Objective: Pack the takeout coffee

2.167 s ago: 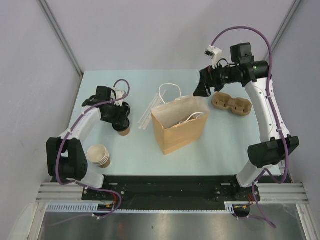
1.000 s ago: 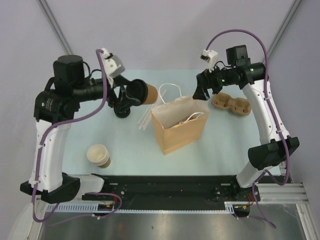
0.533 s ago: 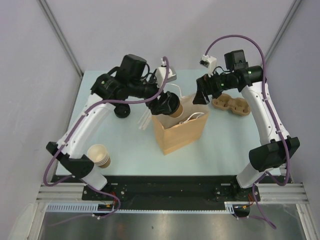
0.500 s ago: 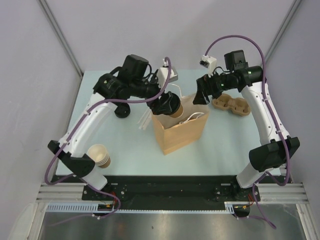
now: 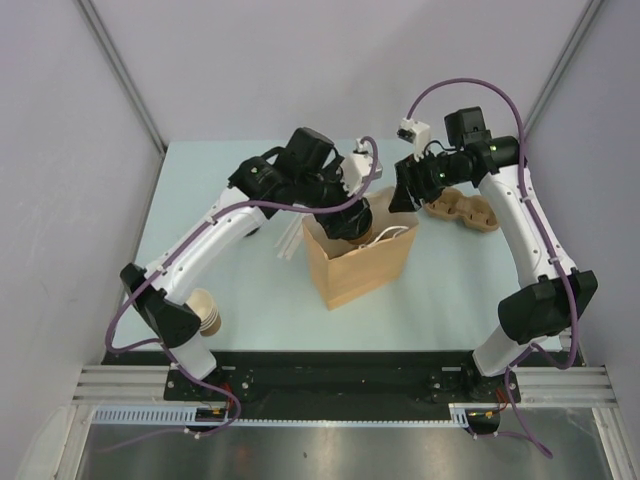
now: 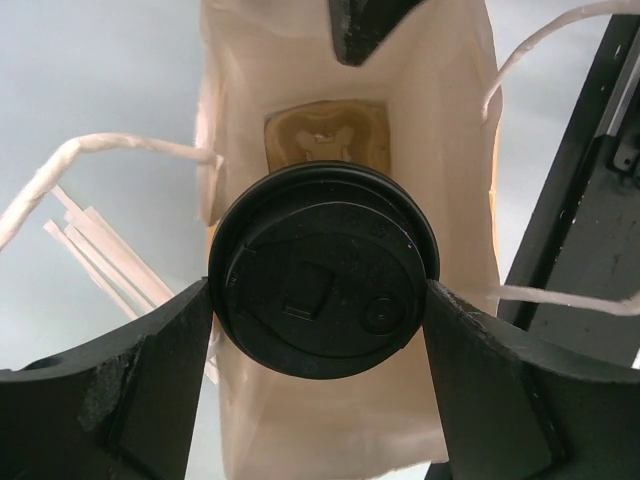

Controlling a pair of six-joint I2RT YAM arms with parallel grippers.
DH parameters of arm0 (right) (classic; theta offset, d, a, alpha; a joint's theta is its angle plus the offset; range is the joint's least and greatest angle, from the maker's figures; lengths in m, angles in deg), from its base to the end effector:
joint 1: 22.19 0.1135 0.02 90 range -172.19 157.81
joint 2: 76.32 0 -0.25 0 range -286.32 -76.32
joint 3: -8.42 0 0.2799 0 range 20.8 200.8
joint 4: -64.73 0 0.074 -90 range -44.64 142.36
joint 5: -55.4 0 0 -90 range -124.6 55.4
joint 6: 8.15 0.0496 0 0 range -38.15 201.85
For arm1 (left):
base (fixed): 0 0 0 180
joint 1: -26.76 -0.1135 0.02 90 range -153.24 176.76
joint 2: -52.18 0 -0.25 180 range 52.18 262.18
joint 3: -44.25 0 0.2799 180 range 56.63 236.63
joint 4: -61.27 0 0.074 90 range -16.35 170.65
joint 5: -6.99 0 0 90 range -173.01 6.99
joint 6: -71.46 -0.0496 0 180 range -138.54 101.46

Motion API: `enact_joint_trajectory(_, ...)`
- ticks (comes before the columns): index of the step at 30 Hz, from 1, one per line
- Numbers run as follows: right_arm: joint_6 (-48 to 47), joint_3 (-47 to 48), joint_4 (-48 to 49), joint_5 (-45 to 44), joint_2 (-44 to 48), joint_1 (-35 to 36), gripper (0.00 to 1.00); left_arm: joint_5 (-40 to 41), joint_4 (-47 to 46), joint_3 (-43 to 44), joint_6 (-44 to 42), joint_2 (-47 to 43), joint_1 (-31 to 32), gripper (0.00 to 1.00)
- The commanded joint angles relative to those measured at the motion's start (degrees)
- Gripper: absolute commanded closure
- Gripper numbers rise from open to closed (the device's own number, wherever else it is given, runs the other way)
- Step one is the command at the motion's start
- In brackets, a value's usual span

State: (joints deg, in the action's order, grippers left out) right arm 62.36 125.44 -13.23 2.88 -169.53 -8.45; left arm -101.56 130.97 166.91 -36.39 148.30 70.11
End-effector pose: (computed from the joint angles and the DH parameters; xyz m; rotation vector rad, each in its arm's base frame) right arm 0.3391 0.1140 0.3842 -0.9324 2.2098 0.7691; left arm 0.2694 -0.2760 0.4044 1.3370 1.9347 -0.5979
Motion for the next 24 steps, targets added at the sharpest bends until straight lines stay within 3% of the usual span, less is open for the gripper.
enact_joint_trajectory(1,0.33,-1.02,1.86,0.32,1.71,-0.20,0.41,4.13,-3.62,-2.34,0.18,-0.40,3.13,0.90)
enact_joint_trajectory(6,0.41,-2.07,1.95,0.76,1.63,-0.11,0.56,6.15,-3.79,-5.50,0.01,-0.58,3.67,0.90)
enact_joint_trajectory(9,0.15,-3.03,1.86,1.20,1.98,-0.11,0.71,7.12,-3.71,-7.18,-0.43,-0.84,3.67,0.90)
enact_joint_trajectory(10,0.24,-3.21,1.77,1.29,2.07,-0.11,0.83,7.47,-3.53,-7.18,-0.52,-0.84,3.58,0.90)
enact_joint_trajectory(13,0.15,-3.48,0.55,1.64,2.50,-0.11,1.00,7.73,-3.18,-7.80,-0.70,-1.46,3.23,0.91)
enact_joint_trajectory(17,0.32,-4.97,-1.03,2.69,5.13,-0.29,1.00,5.72,-2.65,-7.54,-0.87,-2.60,1.12,0.91)
enact_joint_trajectory(20,-0.55,-6.90,-5.41,8.46,7.42,-0.47,1.00,4.14,-2.04,-7.45,-1.66,-3.74,-0.37,0.91)
enact_joint_trajectory(23,-4.40,-6.21,-14.00,21.35,8.22,-0.82,0.86,2.46,-1.34,-7.71,-2.89,-4.36,-1.16,0.91)
enact_joint_trajectory(24,-5.03,-5.77,-15.96,23.50,8.31,-0.64,0.74,2.37,-1.33,-7.88,-3.16,-4.88,-1.34,0.91)
